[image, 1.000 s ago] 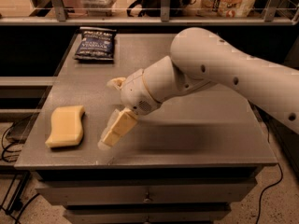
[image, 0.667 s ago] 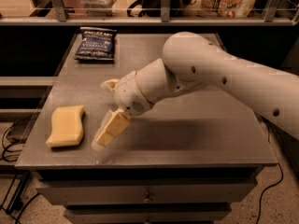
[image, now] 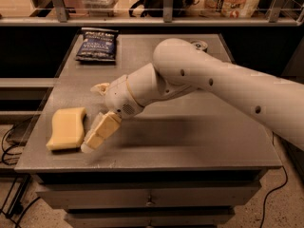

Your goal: Move sponge near blue chip bag

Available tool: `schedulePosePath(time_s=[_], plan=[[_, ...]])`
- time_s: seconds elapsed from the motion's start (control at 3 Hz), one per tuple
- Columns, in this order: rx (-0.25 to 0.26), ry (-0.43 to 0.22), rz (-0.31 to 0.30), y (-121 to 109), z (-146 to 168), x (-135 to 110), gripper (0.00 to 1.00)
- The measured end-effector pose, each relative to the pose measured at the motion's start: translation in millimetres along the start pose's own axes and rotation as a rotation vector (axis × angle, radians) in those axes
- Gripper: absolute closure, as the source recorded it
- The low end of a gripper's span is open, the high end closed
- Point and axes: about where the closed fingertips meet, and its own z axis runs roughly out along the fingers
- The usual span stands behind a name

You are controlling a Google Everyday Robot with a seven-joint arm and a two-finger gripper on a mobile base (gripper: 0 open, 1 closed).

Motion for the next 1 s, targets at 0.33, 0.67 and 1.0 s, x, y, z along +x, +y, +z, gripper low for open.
schedulePosePath(time_s=[0.33,0.67,1.0], plan=[[-0.019,-0.021,0.011,-1,16,-5,0.00],[-0.040,-0.035,0.028,0,30,-7,0.00],[-0.049,-0.040,0.059,2,40,-5,0.00]])
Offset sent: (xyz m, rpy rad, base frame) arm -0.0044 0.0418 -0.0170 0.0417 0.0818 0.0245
